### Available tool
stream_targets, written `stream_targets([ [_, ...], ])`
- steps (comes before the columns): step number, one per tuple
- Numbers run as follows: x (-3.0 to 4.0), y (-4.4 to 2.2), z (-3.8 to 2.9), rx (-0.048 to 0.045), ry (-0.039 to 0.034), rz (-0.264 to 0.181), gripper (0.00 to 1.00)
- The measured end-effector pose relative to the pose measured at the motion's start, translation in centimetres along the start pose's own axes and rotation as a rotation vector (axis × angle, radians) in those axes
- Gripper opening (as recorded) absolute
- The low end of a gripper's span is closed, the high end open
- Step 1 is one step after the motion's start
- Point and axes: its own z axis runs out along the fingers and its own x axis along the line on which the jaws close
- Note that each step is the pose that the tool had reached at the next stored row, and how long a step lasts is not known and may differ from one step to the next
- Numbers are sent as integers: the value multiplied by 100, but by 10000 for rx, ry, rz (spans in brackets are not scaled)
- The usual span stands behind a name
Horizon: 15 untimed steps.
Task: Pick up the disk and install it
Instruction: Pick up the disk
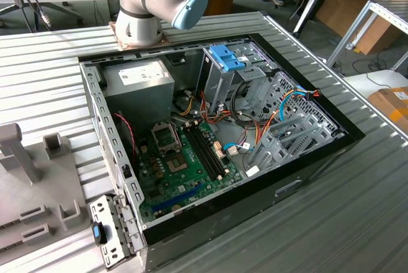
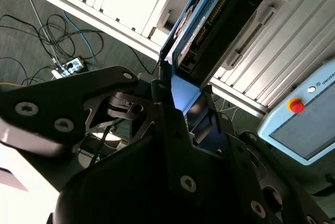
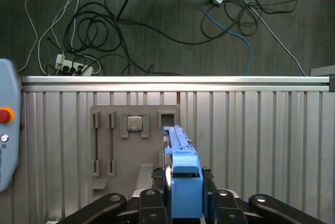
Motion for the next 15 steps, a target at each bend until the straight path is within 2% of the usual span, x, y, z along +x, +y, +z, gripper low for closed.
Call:
stream_targets([
  [6, 0, -22, 0, 0, 0, -1, 36],
  [13, -4, -178, 3, 0, 0, 0, 36],
  [15, -7, -248, 4, -1, 1, 0, 36],
])
